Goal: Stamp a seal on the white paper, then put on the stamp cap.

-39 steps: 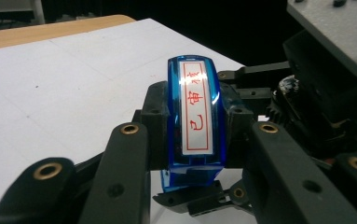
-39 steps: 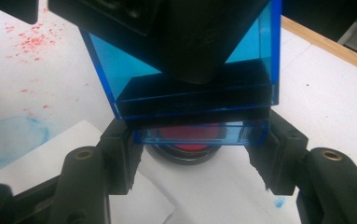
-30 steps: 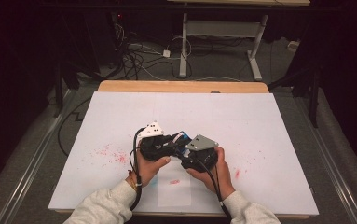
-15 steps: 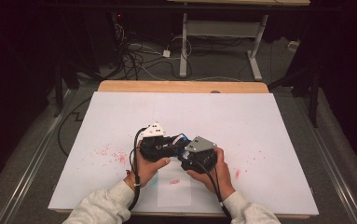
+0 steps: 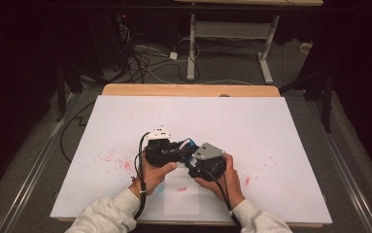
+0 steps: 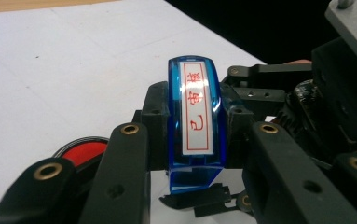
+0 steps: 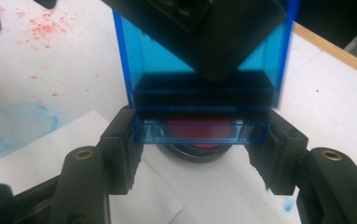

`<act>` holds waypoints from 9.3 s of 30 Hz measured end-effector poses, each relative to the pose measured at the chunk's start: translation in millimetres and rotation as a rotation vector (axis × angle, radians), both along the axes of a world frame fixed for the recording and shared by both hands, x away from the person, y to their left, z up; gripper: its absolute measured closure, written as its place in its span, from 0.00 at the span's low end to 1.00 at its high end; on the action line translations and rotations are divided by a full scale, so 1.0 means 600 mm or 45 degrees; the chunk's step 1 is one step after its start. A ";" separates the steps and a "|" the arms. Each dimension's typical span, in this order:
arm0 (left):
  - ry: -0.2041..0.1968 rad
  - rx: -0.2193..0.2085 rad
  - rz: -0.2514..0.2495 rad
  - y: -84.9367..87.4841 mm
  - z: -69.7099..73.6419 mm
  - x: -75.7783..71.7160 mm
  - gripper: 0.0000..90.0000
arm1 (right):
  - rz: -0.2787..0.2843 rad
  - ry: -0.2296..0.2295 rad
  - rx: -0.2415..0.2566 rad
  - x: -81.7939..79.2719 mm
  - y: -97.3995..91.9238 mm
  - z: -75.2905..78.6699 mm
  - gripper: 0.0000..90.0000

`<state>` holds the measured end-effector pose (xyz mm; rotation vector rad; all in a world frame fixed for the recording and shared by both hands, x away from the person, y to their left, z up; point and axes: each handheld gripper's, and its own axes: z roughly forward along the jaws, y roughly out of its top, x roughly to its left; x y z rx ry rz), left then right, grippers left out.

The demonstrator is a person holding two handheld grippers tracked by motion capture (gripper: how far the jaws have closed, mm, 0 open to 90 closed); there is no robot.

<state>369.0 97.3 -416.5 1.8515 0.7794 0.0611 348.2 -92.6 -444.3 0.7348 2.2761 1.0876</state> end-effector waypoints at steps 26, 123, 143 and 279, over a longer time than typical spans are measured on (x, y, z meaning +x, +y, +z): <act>-0.039 0.077 0.010 -0.008 -0.002 -0.004 0.75 | -0.004 0.003 -0.043 -0.001 0.001 -0.003 0.45; 0.031 -0.152 0.097 -0.007 -0.031 -0.011 0.75 | -0.057 -0.070 0.039 -0.012 0.000 -0.002 0.44; 0.036 -0.150 0.086 -0.005 -0.029 -0.010 0.75 | -0.036 -0.062 0.020 -0.011 -0.002 -0.001 0.44; -0.061 0.477 0.412 0.051 -0.086 0.042 0.75 | -0.116 -0.094 -0.102 -0.089 -0.177 0.004 0.32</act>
